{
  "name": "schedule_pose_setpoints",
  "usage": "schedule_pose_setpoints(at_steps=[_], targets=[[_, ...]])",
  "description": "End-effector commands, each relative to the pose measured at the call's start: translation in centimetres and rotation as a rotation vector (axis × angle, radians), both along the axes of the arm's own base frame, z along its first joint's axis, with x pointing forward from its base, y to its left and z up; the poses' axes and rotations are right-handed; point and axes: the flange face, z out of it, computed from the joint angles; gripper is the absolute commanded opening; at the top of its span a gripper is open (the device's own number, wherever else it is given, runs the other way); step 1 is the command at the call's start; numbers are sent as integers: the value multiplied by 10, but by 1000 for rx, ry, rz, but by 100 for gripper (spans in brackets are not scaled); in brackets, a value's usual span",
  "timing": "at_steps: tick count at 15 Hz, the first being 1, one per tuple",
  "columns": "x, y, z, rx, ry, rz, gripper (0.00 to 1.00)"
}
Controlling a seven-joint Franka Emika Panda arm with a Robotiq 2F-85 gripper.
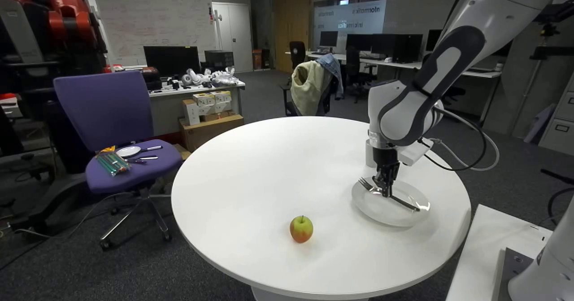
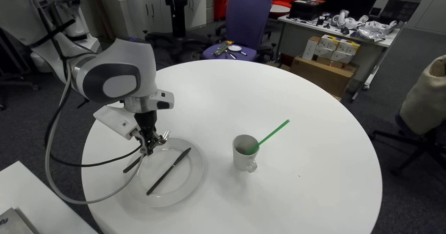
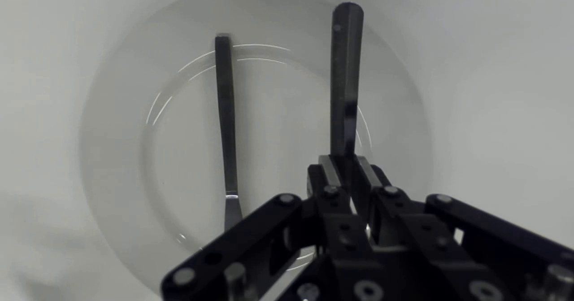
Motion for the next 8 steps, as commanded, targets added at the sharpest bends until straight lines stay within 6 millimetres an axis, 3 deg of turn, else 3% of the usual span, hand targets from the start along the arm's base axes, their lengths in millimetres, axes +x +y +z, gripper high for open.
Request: schedule_pose_setpoints(at_steps=[1, 8], targets=[[-2, -13, 7, 7, -6, 16, 3], [4, -21, 2, 8, -5, 2, 3]])
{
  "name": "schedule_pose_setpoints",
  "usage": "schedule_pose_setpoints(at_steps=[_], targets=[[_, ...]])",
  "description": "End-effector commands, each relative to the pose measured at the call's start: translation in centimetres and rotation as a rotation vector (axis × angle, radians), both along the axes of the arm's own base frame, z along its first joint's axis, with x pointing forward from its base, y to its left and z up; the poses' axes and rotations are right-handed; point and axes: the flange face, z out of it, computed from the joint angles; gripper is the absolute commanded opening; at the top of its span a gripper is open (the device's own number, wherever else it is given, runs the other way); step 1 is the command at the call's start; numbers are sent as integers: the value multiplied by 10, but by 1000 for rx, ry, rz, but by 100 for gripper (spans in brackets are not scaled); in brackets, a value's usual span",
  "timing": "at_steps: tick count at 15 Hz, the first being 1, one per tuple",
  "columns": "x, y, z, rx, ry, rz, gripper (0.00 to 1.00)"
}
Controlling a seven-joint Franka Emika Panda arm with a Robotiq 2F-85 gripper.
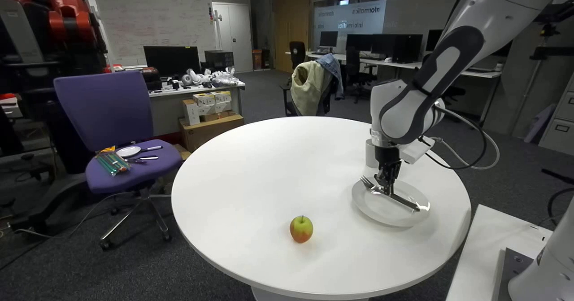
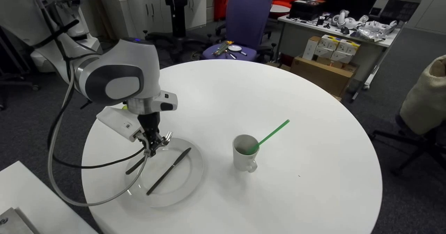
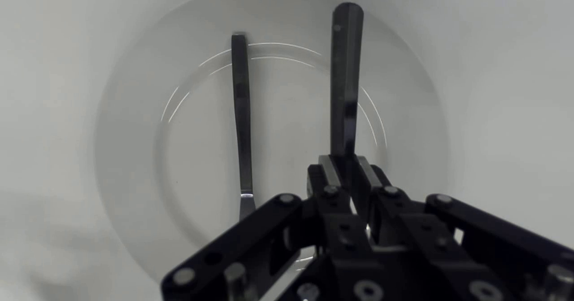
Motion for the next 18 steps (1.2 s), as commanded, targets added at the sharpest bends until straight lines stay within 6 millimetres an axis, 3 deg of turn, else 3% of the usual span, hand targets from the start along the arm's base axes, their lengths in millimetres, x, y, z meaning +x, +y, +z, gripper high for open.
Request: schedule_pose_setpoints(at_steps=[1, 18], targets=[[5, -12, 1, 5, -6, -4, 3], [18, -19, -28, 19, 33, 27, 3]])
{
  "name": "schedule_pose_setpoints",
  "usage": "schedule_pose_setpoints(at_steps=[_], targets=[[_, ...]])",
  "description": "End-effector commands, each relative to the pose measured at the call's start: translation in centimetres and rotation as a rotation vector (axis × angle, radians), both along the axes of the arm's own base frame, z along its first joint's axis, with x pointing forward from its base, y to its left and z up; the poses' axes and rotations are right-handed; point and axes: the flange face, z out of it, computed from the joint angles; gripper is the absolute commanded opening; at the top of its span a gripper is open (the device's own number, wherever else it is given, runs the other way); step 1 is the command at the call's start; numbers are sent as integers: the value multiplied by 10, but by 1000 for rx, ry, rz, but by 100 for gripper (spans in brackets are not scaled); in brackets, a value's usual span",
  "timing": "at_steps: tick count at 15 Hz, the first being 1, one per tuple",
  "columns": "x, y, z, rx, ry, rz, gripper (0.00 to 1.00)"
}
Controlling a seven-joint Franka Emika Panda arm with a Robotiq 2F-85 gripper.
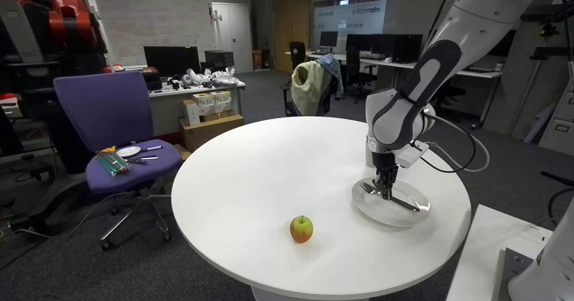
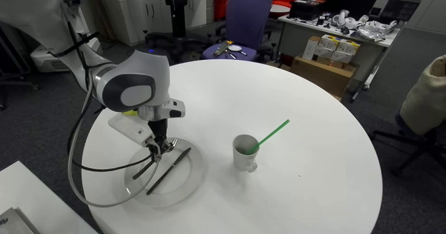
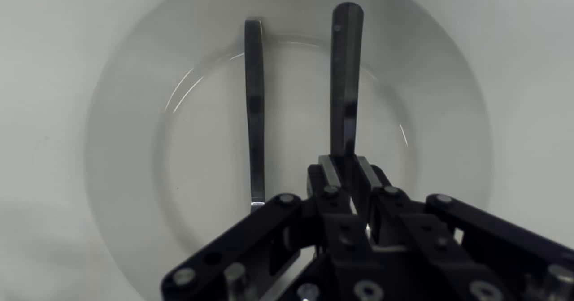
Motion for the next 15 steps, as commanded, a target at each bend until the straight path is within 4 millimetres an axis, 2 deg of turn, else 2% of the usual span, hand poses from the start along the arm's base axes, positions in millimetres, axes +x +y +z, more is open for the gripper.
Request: schedule_pose_setpoints(at_steps=[1, 15], targets=[[5, -6, -1, 15, -10, 15, 3], [8, -8, -11, 35, -15, -4, 3]])
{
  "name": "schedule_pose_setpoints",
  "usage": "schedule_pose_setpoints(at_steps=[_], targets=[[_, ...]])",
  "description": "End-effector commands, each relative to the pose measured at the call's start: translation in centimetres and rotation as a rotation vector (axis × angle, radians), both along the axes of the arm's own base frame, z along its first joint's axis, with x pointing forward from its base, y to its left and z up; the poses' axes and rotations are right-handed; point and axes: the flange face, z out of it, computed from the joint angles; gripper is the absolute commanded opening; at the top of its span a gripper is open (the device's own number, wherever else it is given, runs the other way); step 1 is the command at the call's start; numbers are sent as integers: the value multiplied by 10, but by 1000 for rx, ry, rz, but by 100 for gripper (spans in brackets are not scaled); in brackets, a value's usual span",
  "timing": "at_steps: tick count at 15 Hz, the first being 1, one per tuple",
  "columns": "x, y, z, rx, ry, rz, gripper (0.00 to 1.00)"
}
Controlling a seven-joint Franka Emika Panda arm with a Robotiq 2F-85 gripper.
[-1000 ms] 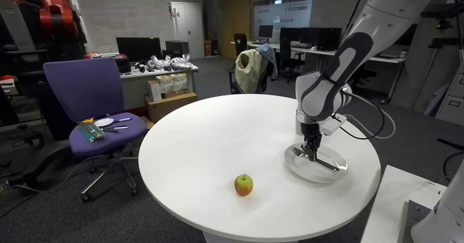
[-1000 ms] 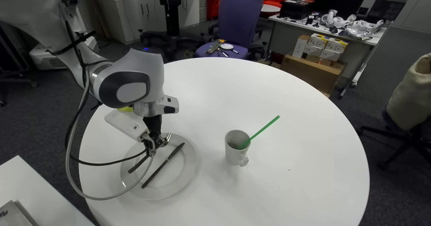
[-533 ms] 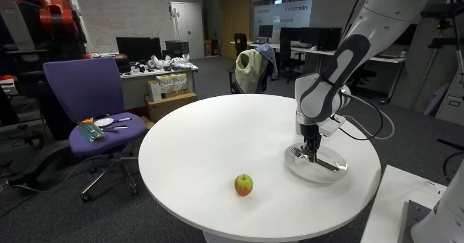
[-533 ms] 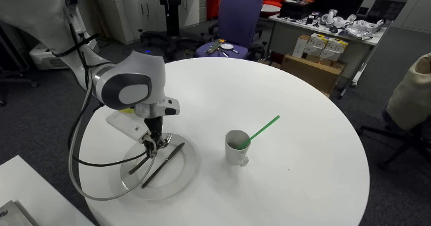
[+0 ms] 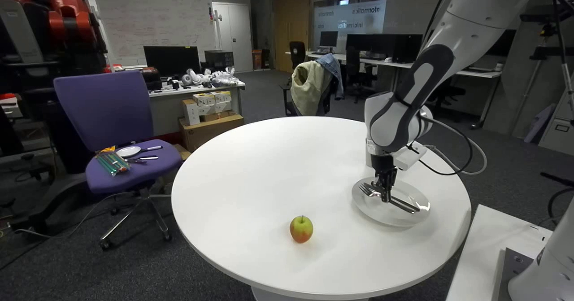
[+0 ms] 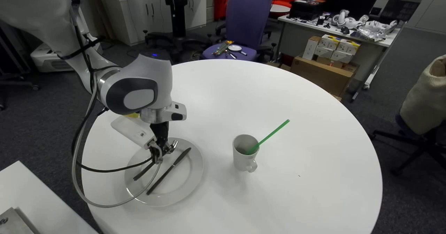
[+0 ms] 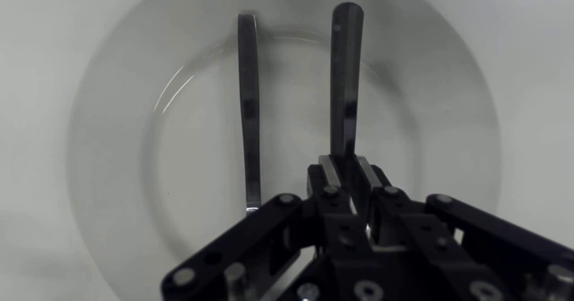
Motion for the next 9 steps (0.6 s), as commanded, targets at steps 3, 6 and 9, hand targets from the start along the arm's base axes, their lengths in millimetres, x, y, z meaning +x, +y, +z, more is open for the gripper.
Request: schedule_pose_setpoints(at_steps=[3, 6, 9], targets=[[6, -7, -3, 20, -23, 10, 3], [7, -9, -5, 19, -19, 9, 3], [6, -10, -7, 20, -17, 8, 3]])
